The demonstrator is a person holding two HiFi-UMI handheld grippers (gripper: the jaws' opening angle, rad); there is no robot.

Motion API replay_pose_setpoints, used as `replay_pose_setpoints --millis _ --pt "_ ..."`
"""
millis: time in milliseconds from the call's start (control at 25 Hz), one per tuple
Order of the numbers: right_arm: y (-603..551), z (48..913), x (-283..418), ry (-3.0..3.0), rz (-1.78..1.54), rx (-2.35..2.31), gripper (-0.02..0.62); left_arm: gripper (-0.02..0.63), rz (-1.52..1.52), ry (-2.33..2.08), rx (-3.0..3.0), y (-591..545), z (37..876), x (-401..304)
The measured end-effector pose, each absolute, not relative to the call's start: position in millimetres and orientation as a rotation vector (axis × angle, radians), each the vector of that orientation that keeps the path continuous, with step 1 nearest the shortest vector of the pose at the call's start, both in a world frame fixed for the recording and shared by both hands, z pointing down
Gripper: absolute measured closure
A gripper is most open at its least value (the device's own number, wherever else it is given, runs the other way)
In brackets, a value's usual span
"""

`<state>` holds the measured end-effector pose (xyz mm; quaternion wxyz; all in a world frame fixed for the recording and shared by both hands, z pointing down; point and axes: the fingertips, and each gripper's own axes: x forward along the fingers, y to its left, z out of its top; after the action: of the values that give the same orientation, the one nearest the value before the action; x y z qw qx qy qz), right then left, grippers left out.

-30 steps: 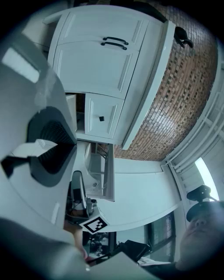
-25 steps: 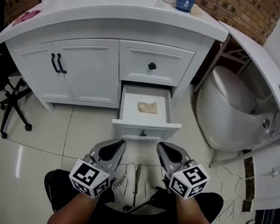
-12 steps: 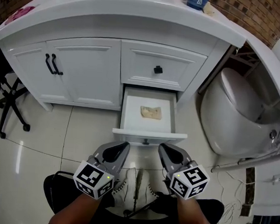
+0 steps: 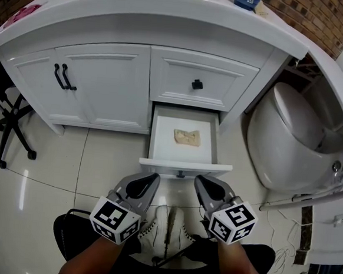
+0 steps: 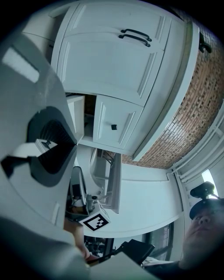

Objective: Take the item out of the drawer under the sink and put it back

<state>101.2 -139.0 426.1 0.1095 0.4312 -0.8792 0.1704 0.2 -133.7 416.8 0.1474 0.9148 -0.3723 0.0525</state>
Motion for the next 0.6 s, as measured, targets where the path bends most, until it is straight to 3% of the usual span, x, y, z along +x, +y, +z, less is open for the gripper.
replay_pose_setpoints --millis 600 --pt "-208 377 103 -2.367 -0.104 1.038 0.580 0.600 0.120 -1.048 2.639 -133 413 2"
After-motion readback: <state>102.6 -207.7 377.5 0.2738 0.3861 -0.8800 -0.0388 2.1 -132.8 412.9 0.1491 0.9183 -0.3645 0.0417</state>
